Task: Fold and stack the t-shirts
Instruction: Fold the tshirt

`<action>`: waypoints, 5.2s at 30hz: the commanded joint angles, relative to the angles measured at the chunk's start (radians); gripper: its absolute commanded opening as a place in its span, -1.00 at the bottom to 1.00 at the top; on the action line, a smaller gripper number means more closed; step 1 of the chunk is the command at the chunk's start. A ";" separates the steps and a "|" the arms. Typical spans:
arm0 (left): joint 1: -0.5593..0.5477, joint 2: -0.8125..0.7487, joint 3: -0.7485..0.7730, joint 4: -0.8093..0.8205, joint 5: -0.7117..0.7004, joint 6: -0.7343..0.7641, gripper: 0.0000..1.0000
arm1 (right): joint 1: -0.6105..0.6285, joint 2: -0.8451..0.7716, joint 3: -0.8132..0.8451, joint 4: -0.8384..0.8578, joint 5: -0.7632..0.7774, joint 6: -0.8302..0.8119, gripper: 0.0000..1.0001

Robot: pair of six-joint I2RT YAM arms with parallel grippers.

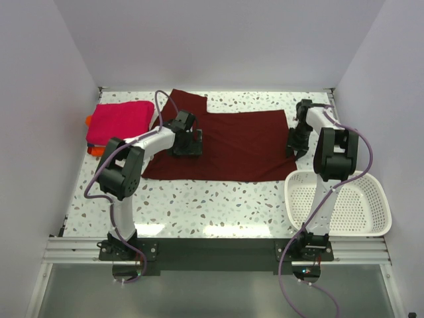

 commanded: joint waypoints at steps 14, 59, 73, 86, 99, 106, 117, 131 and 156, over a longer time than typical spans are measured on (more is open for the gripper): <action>0.037 0.024 -0.088 -0.045 -0.101 -0.091 1.00 | 0.000 -0.064 0.058 -0.031 -0.028 -0.006 -1.00; 0.028 -0.071 -0.010 -0.040 -0.041 -0.086 1.00 | -0.017 -0.130 0.058 0.101 -0.074 -0.003 -0.15; 0.019 -0.088 -0.039 -0.028 -0.026 -0.094 1.00 | -0.015 -0.209 -0.180 0.156 -0.155 0.017 -0.34; 0.017 -0.105 -0.088 -0.008 -0.018 -0.094 1.00 | -0.011 -0.134 -0.239 0.227 -0.119 0.022 -0.36; 0.017 -0.109 -0.122 0.012 -0.010 -0.091 1.00 | -0.009 -0.179 -0.348 0.061 0.007 0.025 -0.37; 0.016 -0.128 -0.123 0.013 -0.009 -0.068 1.00 | -0.011 -0.272 -0.341 0.004 -0.023 0.025 -0.34; -0.038 -0.149 0.012 -0.023 -0.012 0.010 1.00 | -0.012 -0.233 -0.036 0.012 -0.183 -0.073 -0.24; -0.151 -0.126 0.035 0.019 0.129 0.018 1.00 | -0.011 -0.082 -0.028 0.095 -0.315 -0.179 -0.29; -0.168 -0.134 -0.017 0.049 0.180 0.012 1.00 | -0.011 -0.108 -0.129 0.141 -0.169 -0.214 -0.30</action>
